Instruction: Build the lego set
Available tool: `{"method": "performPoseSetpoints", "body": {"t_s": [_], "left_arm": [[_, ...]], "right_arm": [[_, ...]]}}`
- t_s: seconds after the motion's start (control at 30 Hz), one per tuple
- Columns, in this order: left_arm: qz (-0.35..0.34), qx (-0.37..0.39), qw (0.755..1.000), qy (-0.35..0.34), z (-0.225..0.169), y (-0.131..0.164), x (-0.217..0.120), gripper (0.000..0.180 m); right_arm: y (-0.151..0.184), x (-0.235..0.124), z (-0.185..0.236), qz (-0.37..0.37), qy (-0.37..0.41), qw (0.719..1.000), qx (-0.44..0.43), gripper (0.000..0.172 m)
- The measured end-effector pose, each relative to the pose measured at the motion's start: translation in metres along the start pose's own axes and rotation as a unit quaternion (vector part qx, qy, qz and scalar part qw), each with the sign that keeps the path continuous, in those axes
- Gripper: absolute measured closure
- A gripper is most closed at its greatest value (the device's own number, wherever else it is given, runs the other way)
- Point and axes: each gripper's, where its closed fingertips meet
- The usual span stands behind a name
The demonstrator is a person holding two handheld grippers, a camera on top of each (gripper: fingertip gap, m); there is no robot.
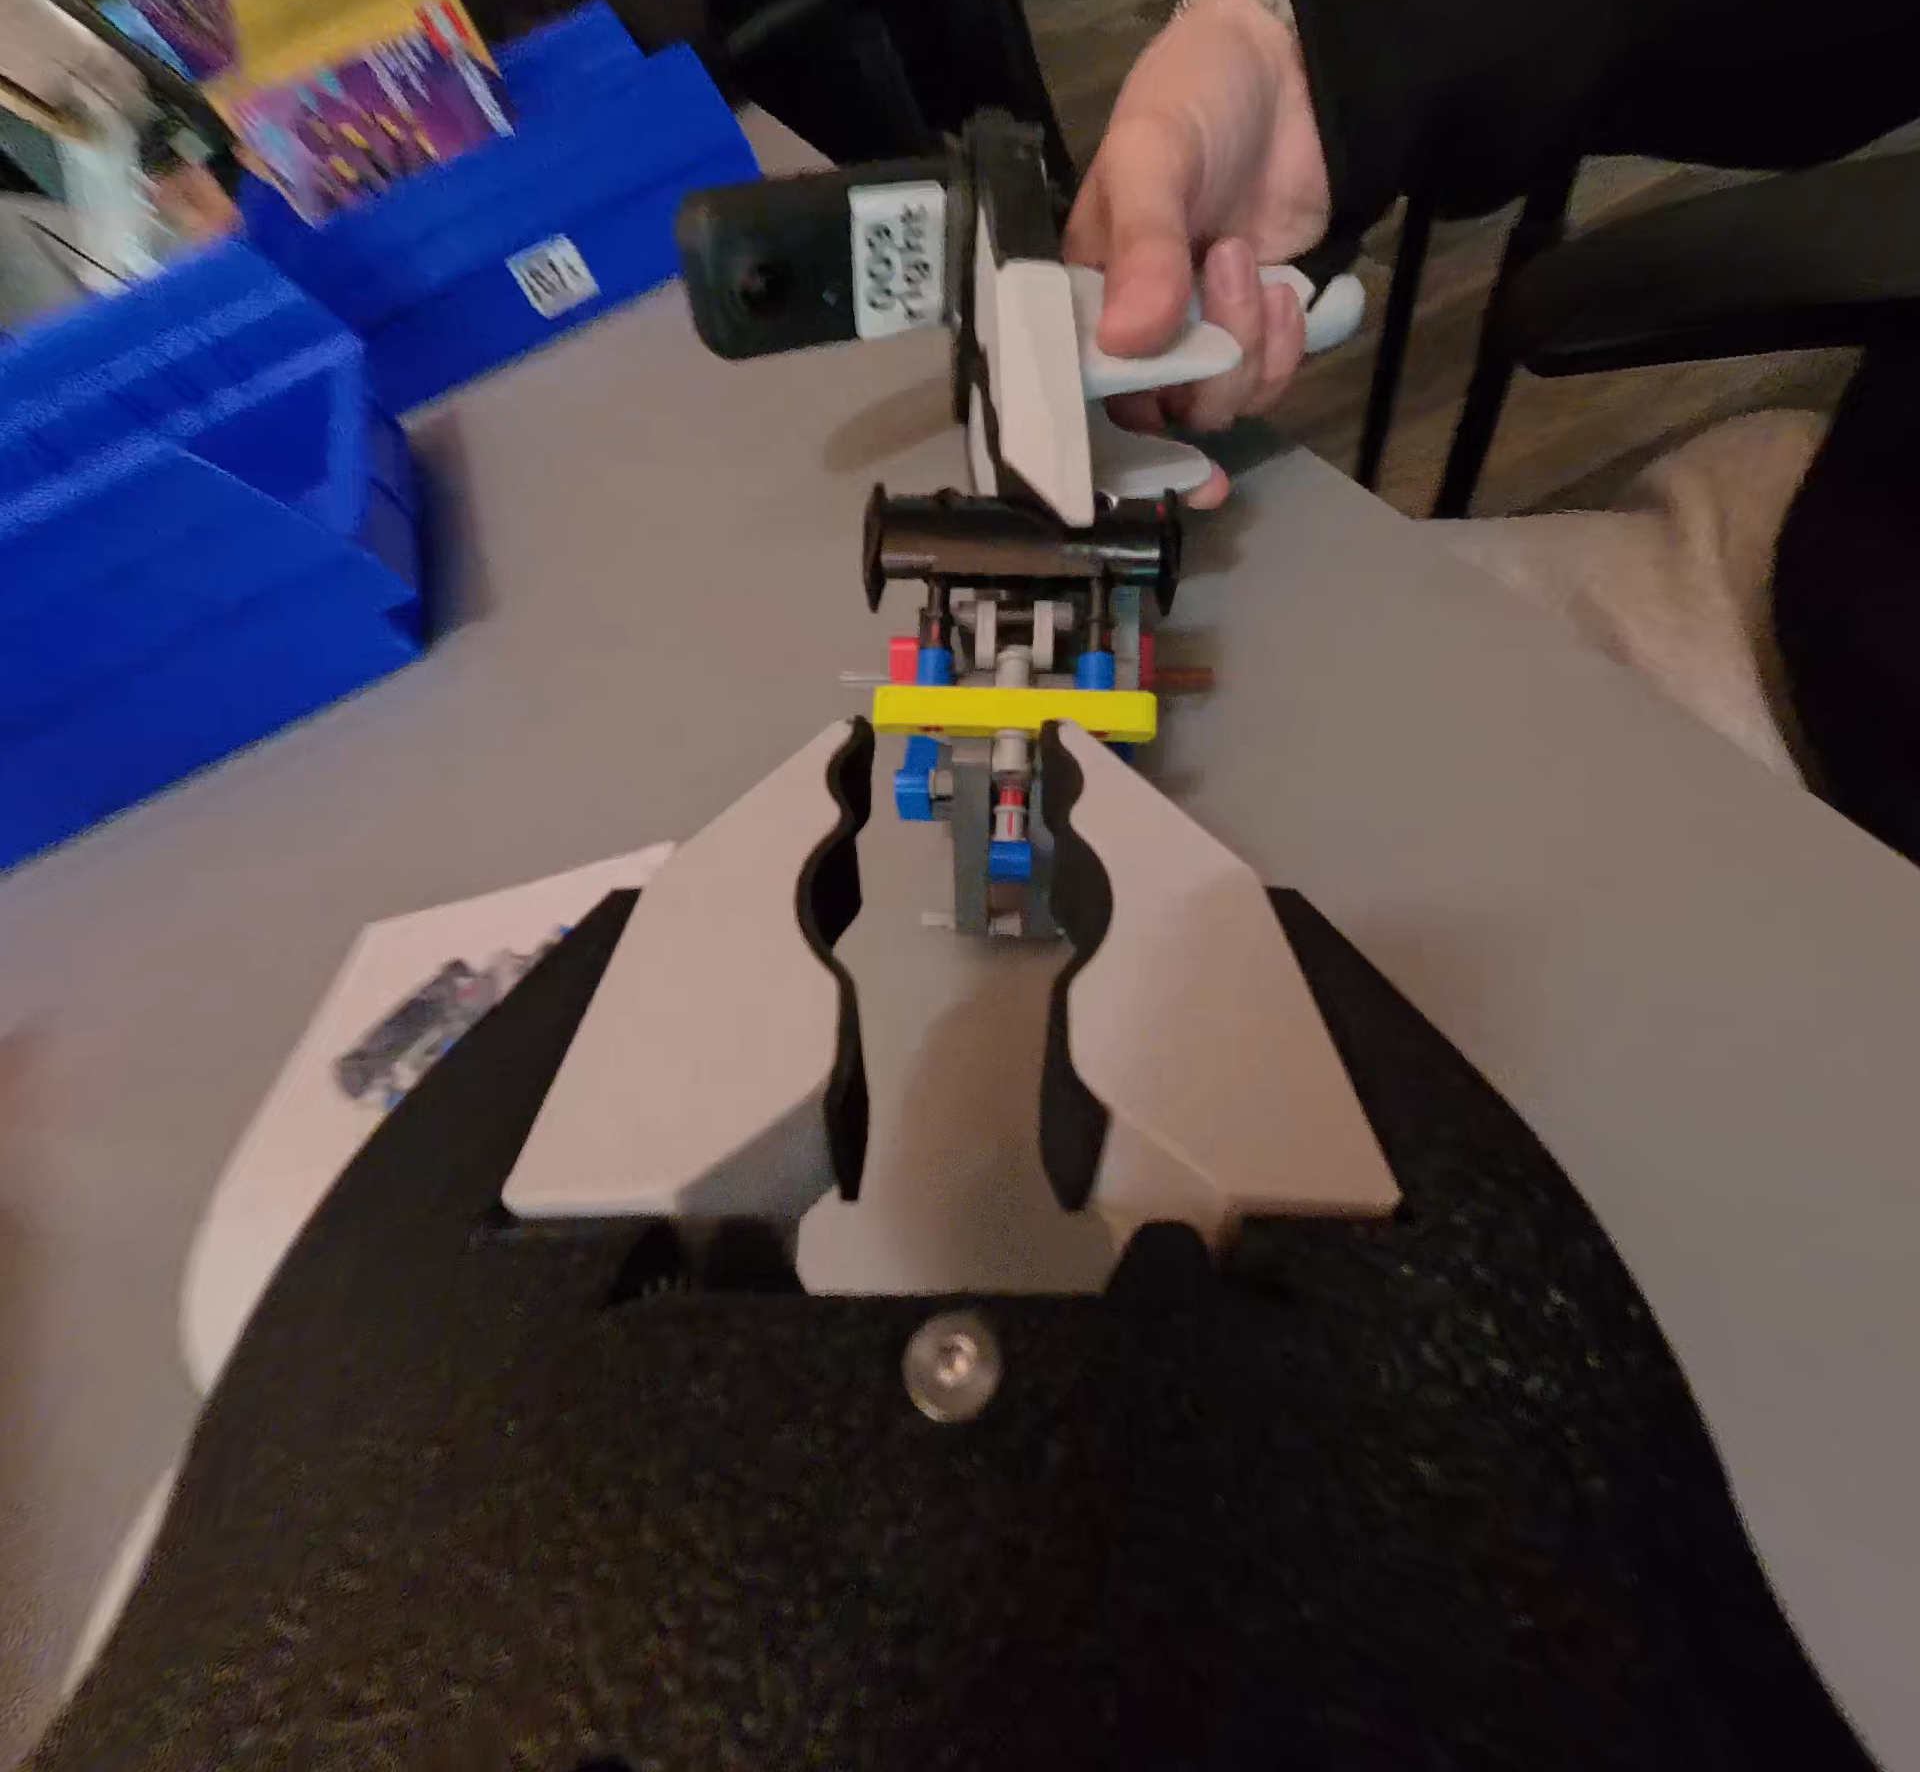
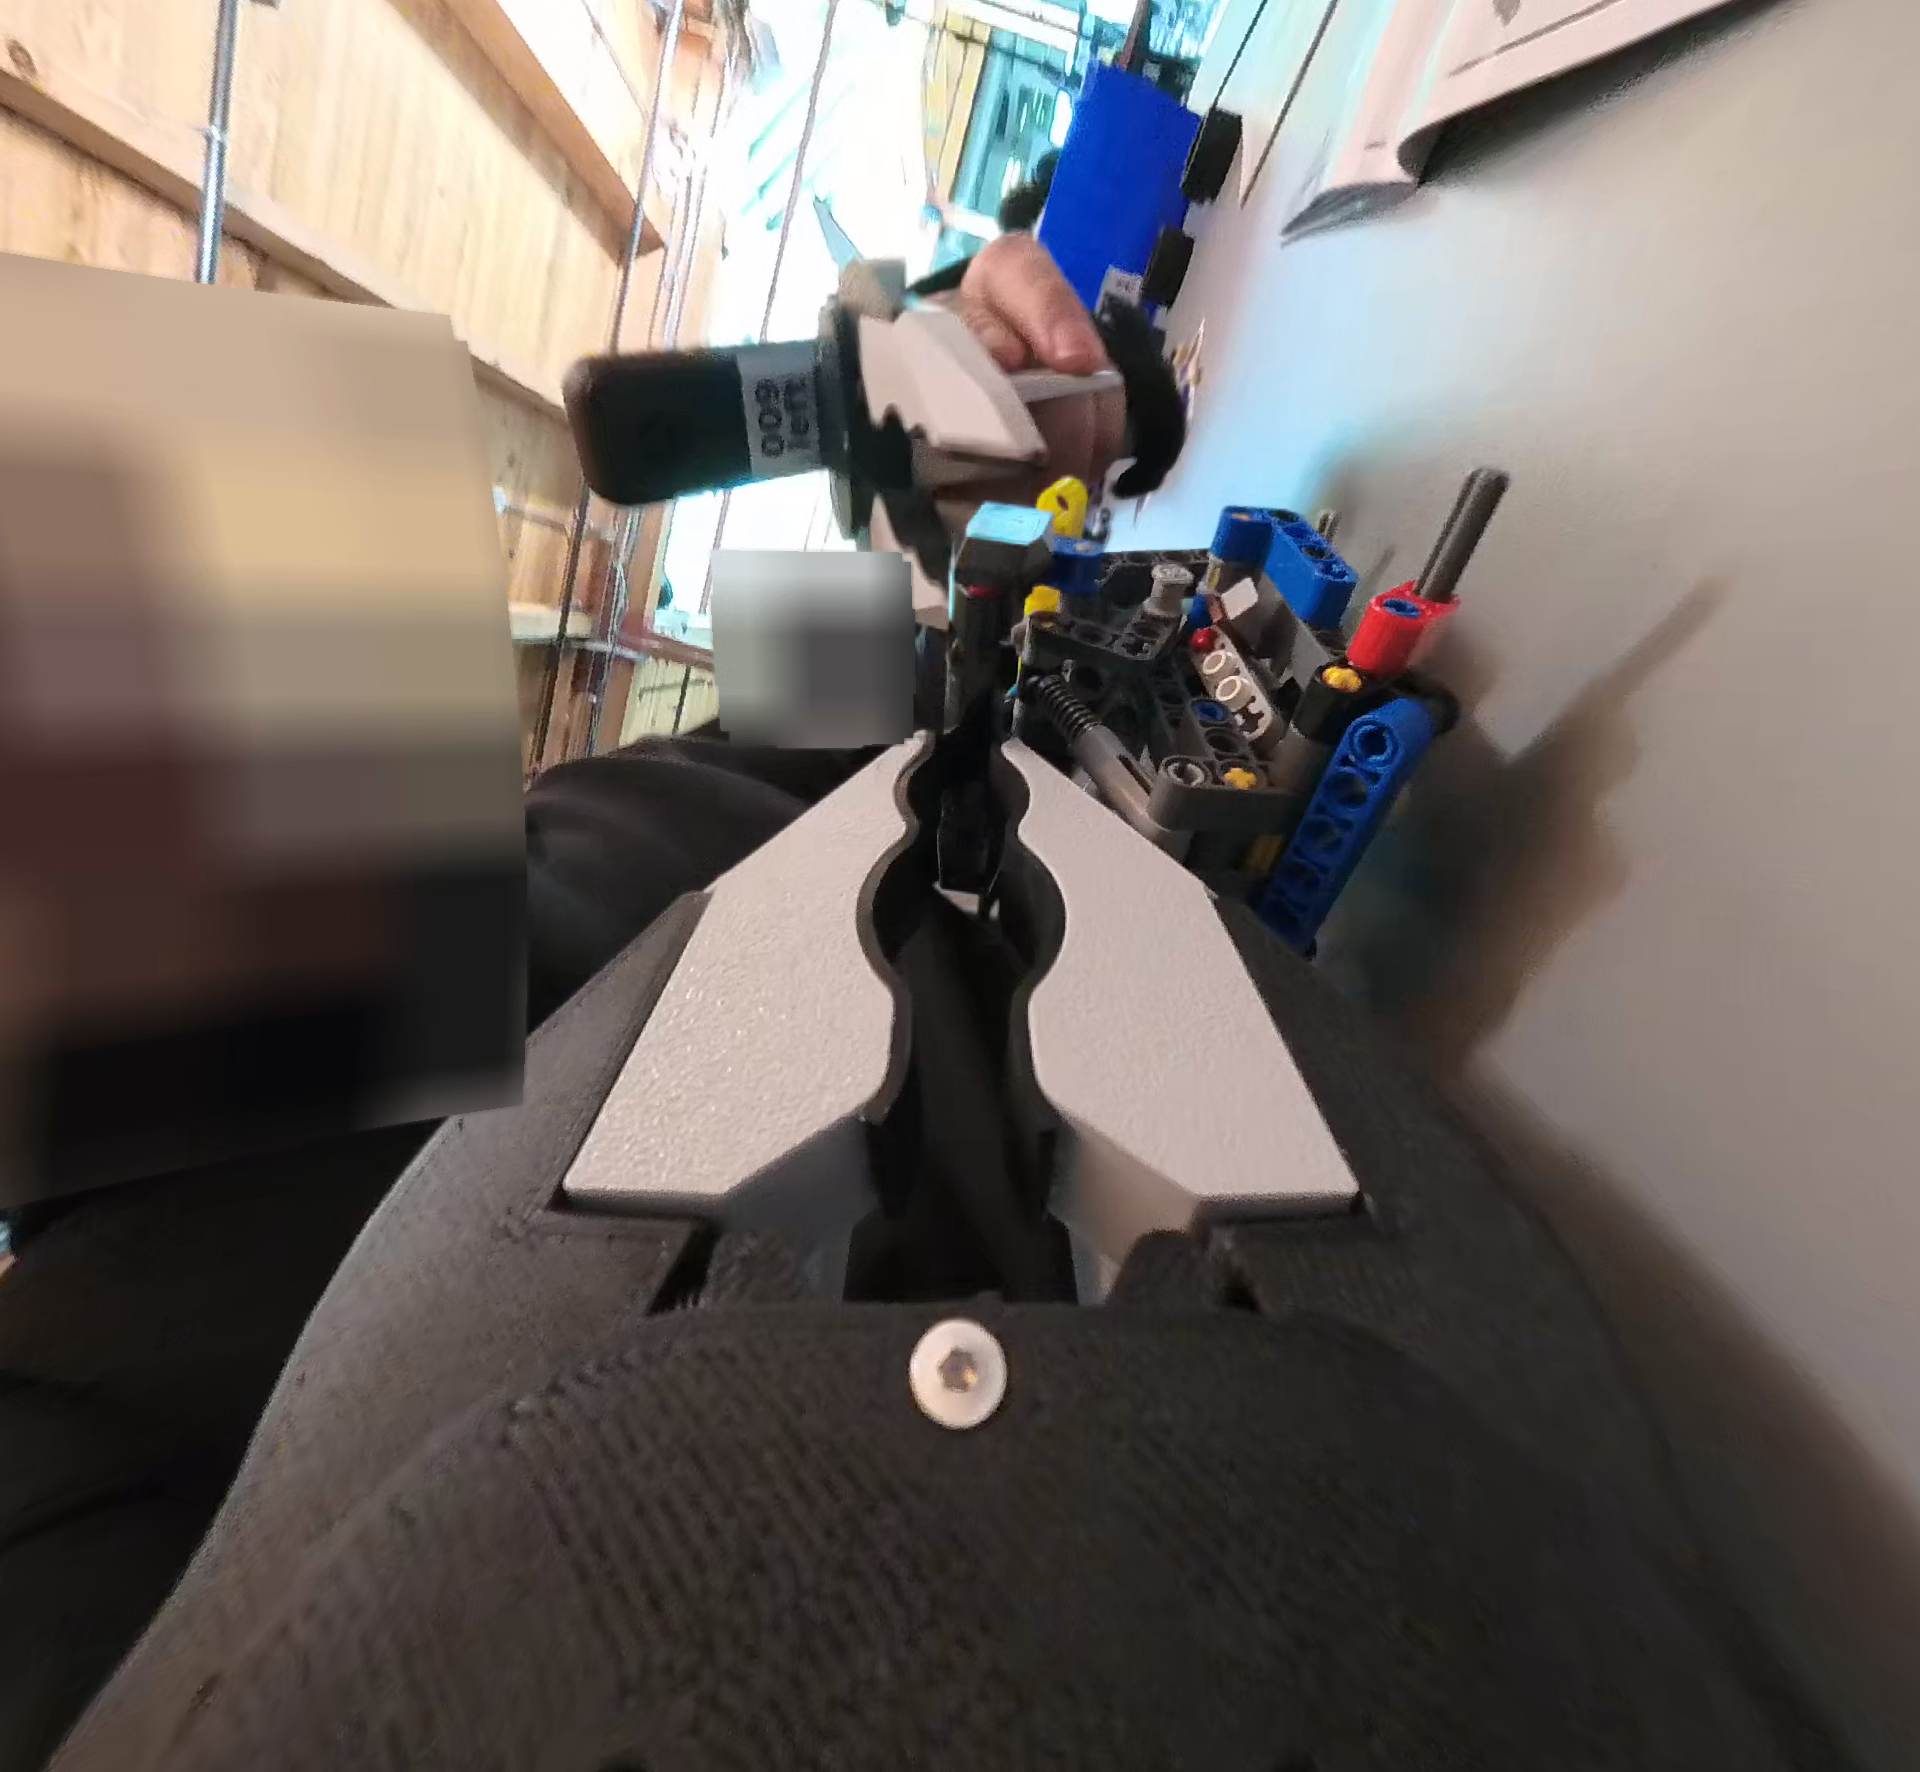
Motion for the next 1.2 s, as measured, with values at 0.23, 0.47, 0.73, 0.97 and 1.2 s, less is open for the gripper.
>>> {"method": "performPoseSetpoints", "body": {"t_s": [0.23, 0.47, 0.73, 0.97, 1.2], "left_arm": [[0.02, -0.033, 0.998, 0.043, -0.003, 0.013, 0.013, 0.151], [0.006, -0.017, 0.999, 0.029, 0.008, 0.01, 0.017, 0.177], [0.009, -0.042, 0.999, 0.018, 0.024, 0.01, 0.023, 0.177], [-0.004, -0.01, 1.0, -0.014, 0.032, 0.01, 0.025, 0.177], [-0.023, 0.005, 1.0, -0.02, 0.033, 0.009, 0.026, 0.177]], "right_arm": [[-0.009, -0.009, -0.01, 0.016, -0.019, 1.0, 0.017, 0.166], [-0.019, -0.015, -0.018, 0.048, 0.016, 0.998, -0.023, 0.165], [-0.041, -0.021, -0.019, -0.011, -0.003, 1.0, -0.015, 0.164], [-0.041, -0.021, -0.02, -0.005, -0.024, 0.999, 0.034, 0.168], [-0.042, -0.022, -0.021, 0.031, -0.028, 0.998, 0.035, 0.166]]}}
Point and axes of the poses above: each gripper's, where its closed fingertips meet, x out along the fingers, y out of its underside, z = x × y across the jaws, and after that the axes turned 4 degrees about -x, right-handed
